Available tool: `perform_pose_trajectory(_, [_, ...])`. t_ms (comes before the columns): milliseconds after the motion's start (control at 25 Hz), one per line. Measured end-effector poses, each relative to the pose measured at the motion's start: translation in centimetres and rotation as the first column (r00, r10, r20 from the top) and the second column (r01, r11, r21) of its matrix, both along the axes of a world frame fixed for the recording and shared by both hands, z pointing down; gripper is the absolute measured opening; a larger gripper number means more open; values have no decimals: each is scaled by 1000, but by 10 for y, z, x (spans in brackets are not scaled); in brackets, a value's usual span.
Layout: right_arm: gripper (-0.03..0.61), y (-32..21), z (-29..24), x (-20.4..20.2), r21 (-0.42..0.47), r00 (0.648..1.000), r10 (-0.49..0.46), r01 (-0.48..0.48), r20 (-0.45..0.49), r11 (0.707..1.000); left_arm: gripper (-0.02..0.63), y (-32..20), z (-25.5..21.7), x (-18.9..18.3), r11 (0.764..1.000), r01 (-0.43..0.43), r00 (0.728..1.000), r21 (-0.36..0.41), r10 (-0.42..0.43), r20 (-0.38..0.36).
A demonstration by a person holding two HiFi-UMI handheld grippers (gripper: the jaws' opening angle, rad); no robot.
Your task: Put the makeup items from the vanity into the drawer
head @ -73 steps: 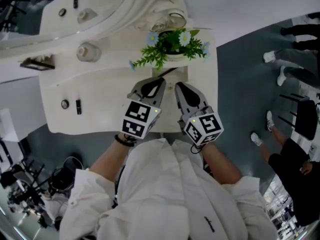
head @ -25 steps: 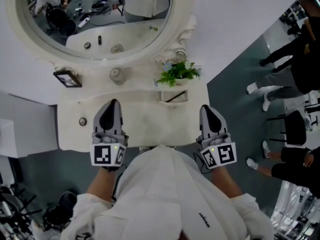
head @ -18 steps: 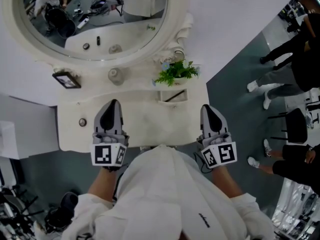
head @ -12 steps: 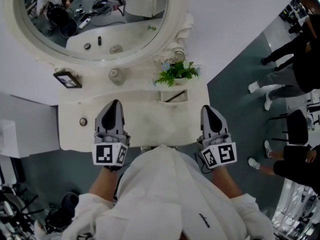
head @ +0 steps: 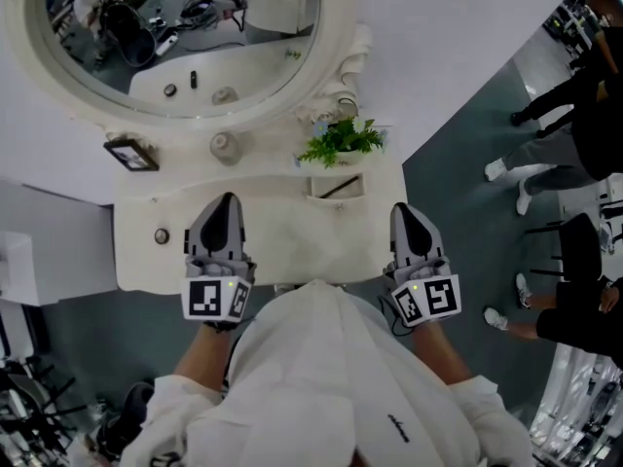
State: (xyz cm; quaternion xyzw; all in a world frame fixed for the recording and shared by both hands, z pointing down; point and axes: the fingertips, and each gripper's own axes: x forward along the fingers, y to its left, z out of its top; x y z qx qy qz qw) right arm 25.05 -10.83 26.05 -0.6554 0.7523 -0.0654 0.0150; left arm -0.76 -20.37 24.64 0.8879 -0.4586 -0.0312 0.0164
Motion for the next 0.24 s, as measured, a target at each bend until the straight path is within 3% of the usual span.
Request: perform_pose_trajectory(240, [17,1,3,2,-7,1000,-10,10,1,1000,28,3,2,2,1000,6,1000,-7,-6,1])
